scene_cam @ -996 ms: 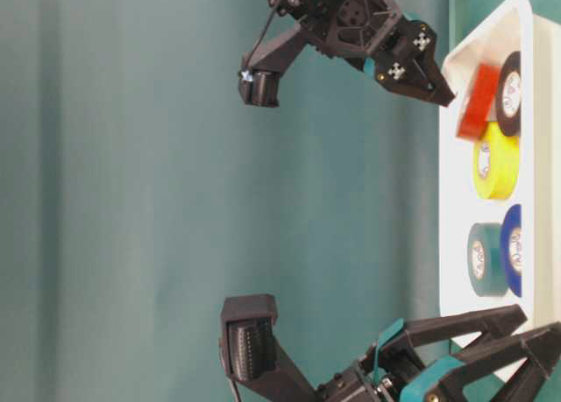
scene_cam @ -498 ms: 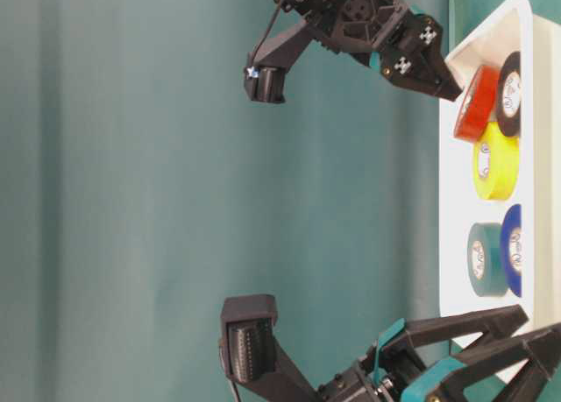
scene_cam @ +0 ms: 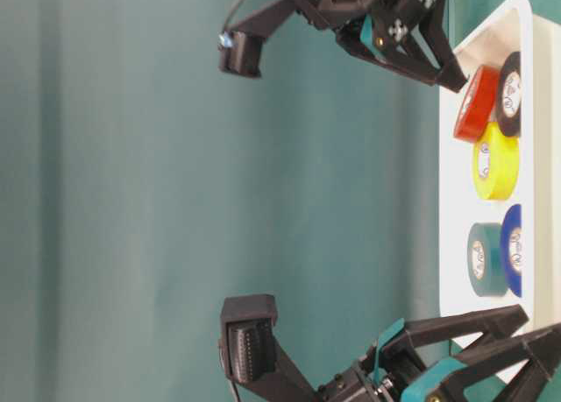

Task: Put the tape alternately from left to right into the white case.
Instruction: 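Withdraw the right gripper from the tray, then move the left gripper down over the white tape roll, then close the left gripper on the white roll and lift it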

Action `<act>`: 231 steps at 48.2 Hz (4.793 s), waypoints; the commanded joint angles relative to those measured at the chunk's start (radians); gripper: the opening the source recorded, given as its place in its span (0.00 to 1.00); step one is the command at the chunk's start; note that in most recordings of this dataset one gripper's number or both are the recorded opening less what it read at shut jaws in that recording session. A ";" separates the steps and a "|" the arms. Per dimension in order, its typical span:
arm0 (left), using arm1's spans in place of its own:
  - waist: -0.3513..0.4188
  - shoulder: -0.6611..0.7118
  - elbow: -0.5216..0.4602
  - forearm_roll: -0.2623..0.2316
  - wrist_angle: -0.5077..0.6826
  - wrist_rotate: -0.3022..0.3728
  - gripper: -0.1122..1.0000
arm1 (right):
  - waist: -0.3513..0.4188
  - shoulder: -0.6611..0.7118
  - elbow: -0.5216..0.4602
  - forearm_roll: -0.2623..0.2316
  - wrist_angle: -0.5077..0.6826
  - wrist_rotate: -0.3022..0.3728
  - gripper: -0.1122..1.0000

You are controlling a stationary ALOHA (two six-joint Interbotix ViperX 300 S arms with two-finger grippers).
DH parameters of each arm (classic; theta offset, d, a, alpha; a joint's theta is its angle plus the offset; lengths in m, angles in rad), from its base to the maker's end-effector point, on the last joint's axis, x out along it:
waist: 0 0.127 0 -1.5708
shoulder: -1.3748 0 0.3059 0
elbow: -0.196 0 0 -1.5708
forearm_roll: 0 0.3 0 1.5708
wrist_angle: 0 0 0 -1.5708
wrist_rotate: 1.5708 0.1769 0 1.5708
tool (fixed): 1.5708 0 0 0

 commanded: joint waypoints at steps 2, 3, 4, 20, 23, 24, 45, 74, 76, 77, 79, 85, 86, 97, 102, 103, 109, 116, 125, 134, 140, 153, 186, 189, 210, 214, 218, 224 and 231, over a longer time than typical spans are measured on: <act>-0.005 -0.025 -0.015 -0.002 -0.008 0.000 0.96 | 0.043 -0.049 0.008 0.009 -0.029 0.003 0.78; -0.003 -0.025 -0.015 0.000 -0.008 0.000 0.96 | 0.051 -0.054 0.011 0.011 -0.031 0.003 0.78; -0.003 -0.023 -0.015 -0.002 -0.008 0.000 0.96 | 0.058 -0.058 0.014 0.012 -0.034 0.003 0.78; -0.005 -0.021 -0.015 -0.002 -0.008 0.000 0.96 | 0.201 -0.083 0.054 0.014 -0.067 0.002 0.78; -0.003 -0.021 -0.015 -0.002 -0.008 0.000 0.96 | 0.224 -0.084 0.058 0.014 -0.072 0.002 0.78; -0.005 -0.021 -0.015 -0.002 -0.008 0.000 0.96 | 0.232 -0.084 0.058 0.014 -0.072 0.002 0.78; -0.005 -0.021 -0.014 -0.002 -0.008 0.000 0.96 | 0.351 -0.083 0.063 0.015 -0.066 0.003 0.78; -0.020 -0.025 -0.012 -0.002 -0.006 -0.003 0.96 | 0.356 -0.083 0.071 0.015 -0.060 0.003 0.78; -0.025 -0.026 -0.011 -0.002 -0.005 -0.003 0.96 | 0.356 -0.083 0.071 0.015 -0.060 0.003 0.78; -0.028 -0.028 -0.008 -0.002 -0.005 -0.003 0.96 | 0.356 -0.083 0.071 0.015 -0.060 0.003 0.78; -0.034 -0.032 -0.005 -0.002 -0.003 -0.005 0.96 | 0.356 -0.083 0.071 0.015 -0.060 0.003 0.78; -0.051 -0.044 0.006 -0.002 -0.003 -0.023 0.96 | 0.356 -0.083 0.071 0.015 -0.060 0.003 0.78; -0.054 -0.048 0.009 -0.002 -0.003 -0.028 0.96 | 0.356 -0.083 0.071 0.015 -0.058 0.003 0.78; -0.089 -0.074 0.037 -0.002 -0.003 -0.081 0.96 | 0.356 -0.075 0.071 0.015 -0.058 0.003 0.78; -0.106 -0.084 0.051 -0.002 -0.003 -0.091 0.96 | 0.356 -0.069 0.071 0.015 -0.060 0.003 0.78; -0.109 -0.086 0.054 -0.002 -0.003 -0.092 0.96 | 0.356 -0.071 0.071 0.015 -0.060 0.003 0.78; -0.130 -0.101 0.075 -0.002 -0.003 -0.092 0.96 | 0.356 -0.069 0.067 0.015 -0.060 0.003 0.78; -0.153 -0.124 0.101 -0.002 -0.003 -0.092 0.95 | 0.356 -0.067 0.066 0.015 -0.061 0.003 0.78; -0.184 -0.146 0.129 -0.002 -0.003 -0.092 0.95 | 0.356 -0.063 0.064 0.015 -0.060 0.003 0.78; -0.219 -0.144 0.135 -0.002 -0.003 -0.094 0.95 | 0.356 -0.058 0.064 0.015 -0.063 0.003 0.78; -0.238 -0.140 0.135 -0.003 -0.003 -0.110 0.95 | 0.356 -0.058 0.063 0.015 -0.063 0.006 0.78; -0.267 -0.123 0.158 -0.003 -0.003 -0.212 0.95 | 0.356 -0.058 0.066 0.015 -0.063 0.008 0.78; -0.397 -0.087 0.190 -0.003 -0.003 -0.431 0.95 | 0.356 -0.052 0.063 0.015 -0.064 0.008 0.78; -0.397 -0.080 0.190 -0.003 -0.003 -0.431 0.95 | 0.356 -0.049 0.063 0.015 -0.064 0.008 0.78; -0.388 0.006 0.173 -0.002 -0.003 -0.430 0.95 | 0.356 -0.043 0.061 0.015 -0.067 0.009 0.78; -0.388 0.009 0.173 -0.002 -0.003 -0.430 0.95 | 0.356 -0.043 0.063 0.015 -0.067 0.009 0.78; -0.388 0.006 0.173 -0.002 -0.003 -0.430 0.95 | 0.356 -0.041 0.061 0.015 -0.067 0.009 0.78; -0.387 0.003 0.172 -0.002 -0.003 -0.426 0.92 | 0.356 -0.043 0.061 0.015 -0.067 0.009 0.78; -0.388 -0.012 0.172 -0.002 -0.003 -0.425 0.68 | 0.356 -0.043 0.061 0.015 -0.067 0.009 0.78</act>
